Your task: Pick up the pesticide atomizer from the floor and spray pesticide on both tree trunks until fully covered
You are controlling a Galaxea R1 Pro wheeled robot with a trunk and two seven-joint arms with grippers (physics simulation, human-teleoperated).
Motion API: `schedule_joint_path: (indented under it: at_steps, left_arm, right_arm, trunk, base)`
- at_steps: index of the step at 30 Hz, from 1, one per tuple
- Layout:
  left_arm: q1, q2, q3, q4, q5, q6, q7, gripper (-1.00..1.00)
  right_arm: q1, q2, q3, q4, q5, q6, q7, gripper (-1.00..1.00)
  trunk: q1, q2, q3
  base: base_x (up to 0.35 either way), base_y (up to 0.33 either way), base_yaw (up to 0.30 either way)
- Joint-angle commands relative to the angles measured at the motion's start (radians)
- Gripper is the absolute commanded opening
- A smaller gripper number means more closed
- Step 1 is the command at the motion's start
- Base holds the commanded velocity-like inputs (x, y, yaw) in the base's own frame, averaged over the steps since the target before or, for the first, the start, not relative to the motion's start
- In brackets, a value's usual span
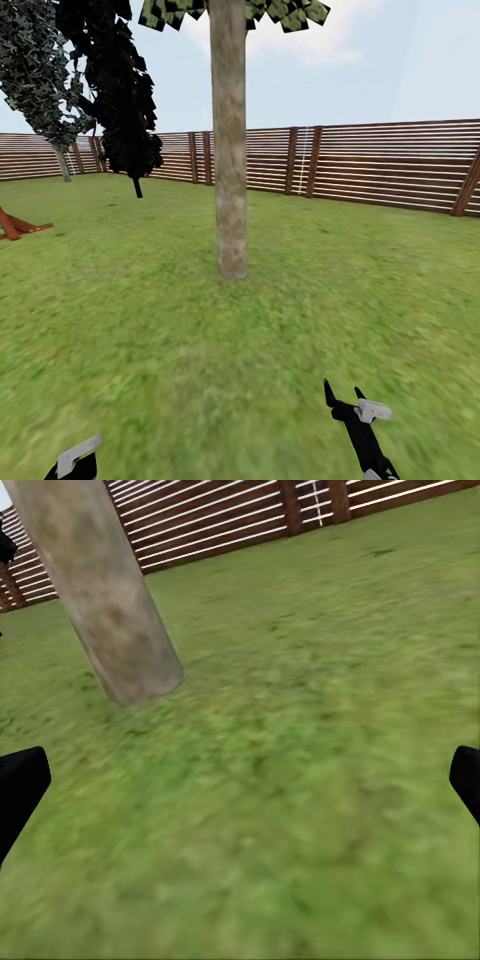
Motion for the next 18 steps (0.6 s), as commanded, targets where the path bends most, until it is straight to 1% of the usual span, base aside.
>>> schedule_joint_path:
  at_steps: [1,18]
  left_arm:
    - [0.0,0.0,0.0,0.0,0.0,0.0,0.0,-1.0]
    - [0.0,0.0,0.0,0.0,0.0,0.0,0.0,-1.0]
  right_arm:
    - [0.0,0.0,0.0,0.0,0.0,0.0,0.0,1.0]
    - [0.0,0.0,0.0,0.0,0.0,0.0,0.0,1.0]
  trunk:
    - [0.0,0.0,0.0]
    - [0.0,0.0,0.0]
  base:
    - [0.317,0.106,0.0]
    - [0.317,0.106,0.0]
